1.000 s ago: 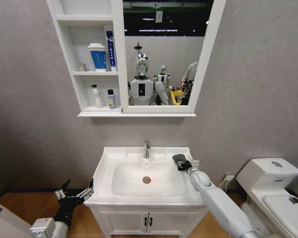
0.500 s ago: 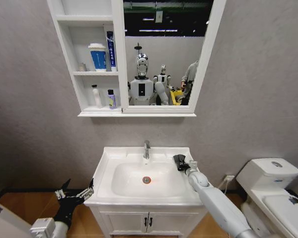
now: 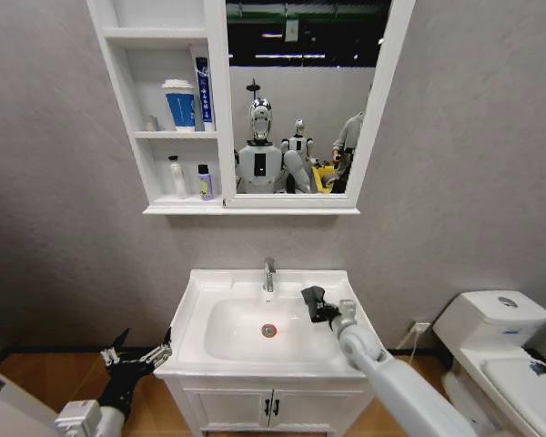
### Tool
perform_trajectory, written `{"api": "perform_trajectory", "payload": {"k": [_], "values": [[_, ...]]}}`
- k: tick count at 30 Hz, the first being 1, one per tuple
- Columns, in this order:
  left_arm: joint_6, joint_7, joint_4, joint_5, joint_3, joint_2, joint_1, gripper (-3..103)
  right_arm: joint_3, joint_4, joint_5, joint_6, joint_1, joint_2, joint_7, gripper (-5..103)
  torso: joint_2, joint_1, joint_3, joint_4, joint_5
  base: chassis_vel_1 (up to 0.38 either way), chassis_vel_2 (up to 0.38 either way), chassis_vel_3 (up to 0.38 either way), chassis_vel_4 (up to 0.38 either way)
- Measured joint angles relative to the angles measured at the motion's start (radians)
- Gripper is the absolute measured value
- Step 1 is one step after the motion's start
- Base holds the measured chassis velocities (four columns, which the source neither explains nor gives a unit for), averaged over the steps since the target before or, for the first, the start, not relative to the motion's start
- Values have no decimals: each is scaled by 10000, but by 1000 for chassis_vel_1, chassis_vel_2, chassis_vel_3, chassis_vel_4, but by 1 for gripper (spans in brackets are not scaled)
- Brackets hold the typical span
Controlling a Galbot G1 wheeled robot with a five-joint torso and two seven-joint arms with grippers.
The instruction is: Move facial cleanser and shampoo from washbasin to cabinet, then wipe washbasin with towel.
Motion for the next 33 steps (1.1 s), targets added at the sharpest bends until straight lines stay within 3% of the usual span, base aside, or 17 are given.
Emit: {"api": "perform_trajectory", "payload": {"k": [13, 19, 33], "values": [[0, 0, 0, 0, 0, 0, 0, 100, -1459, -2347, 523, -158, 1445, 744, 130, 2, 0, 0, 0, 1, -1, 0, 0, 0, 0], [-1, 0, 0, 0, 0, 0, 0, 100, -2143, -3825, 1199, -164, 2670, 1856, 128, 2, 0, 0, 0, 2, -4, 0, 0, 0, 0], [0, 0, 0, 0, 0, 0, 0, 100, -3101, -4872, 1990, -322, 3454, 3320, 97, 2, -1, 1, 1, 1, -1, 0, 0, 0, 0]]}}
